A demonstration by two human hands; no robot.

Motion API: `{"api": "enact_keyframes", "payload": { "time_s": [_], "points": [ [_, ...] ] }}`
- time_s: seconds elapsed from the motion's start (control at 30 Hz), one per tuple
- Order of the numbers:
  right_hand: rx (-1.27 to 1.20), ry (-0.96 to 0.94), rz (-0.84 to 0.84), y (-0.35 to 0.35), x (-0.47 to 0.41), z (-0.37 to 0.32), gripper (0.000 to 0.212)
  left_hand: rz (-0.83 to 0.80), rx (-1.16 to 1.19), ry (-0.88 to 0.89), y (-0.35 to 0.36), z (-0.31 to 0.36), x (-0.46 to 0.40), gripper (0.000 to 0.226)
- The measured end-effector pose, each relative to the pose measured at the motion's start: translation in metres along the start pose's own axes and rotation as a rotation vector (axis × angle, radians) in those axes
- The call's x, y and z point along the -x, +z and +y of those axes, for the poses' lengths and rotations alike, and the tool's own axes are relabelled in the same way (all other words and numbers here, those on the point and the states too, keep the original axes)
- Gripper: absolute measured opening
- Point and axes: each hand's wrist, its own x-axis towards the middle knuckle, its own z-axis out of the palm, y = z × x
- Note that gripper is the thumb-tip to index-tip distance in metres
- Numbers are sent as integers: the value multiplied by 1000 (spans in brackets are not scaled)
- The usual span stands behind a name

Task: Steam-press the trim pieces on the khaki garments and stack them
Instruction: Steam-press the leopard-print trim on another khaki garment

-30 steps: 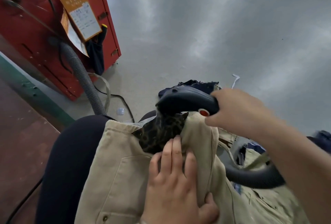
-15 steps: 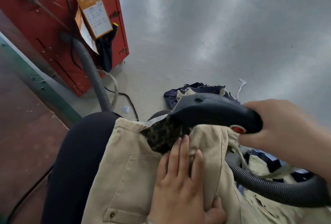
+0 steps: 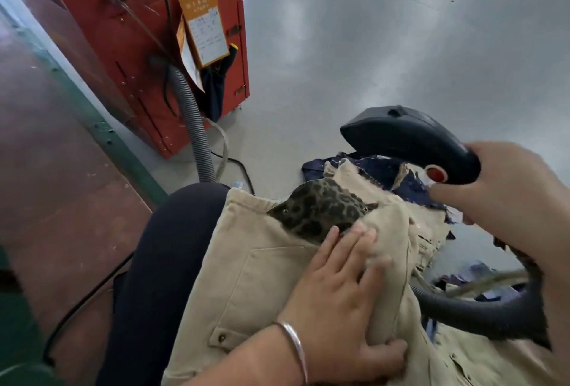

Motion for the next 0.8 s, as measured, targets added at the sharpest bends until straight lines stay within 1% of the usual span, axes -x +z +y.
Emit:
{"api": "enact_keyframes", "payload": {
  "time_s": [0.1, 0.17, 0.23, 0.3, 0.33, 0.4, 0.47, 0.53, 0.67, 0.73, 0.8],
  "points": [
    [-27, 35, 3, -6, 22, 6, 14, -37, -52, 80, -9, 2, -6, 78],
    [-29, 33, -13, -5, 33, 6, 16, -30, -82, 67, -11, 7, -1, 77],
    [-19, -7, -13, -4, 42, 5, 23, -3, -171, -65, -9, 15, 9, 75],
    [-10, -36, 13, -2, 47, 10, 33, 13, -93, -212, -7, 24, 18, 72],
    [-3, -44, 24, -2, 48, 15, 35, 12, -63, -234, -6, 28, 21, 70],
    [36, -58, 19, -2, 52, 23, 34, 25, -114, -236, -3, 32, 24, 68],
    [81, -71, -20, -2, 59, 25, 32, 15, -169, -251, -2, 33, 22, 69],
    [115, -88, -80, 3, 68, 20, 34, 3, -175, -264, -1, 33, 20, 68],
    [255, -49, -222, 24, 68, 3, 23, 8, -191, -226, 2, 33, 20, 67],
    [243, -38, -214, 32, 56, -4, 21, 7, -211, -227, 1, 32, 20, 67],
    [221, -38, -147, 39, 40, -8, 19, 20, -196, -230, 0, 31, 21, 67]
  ]
}}
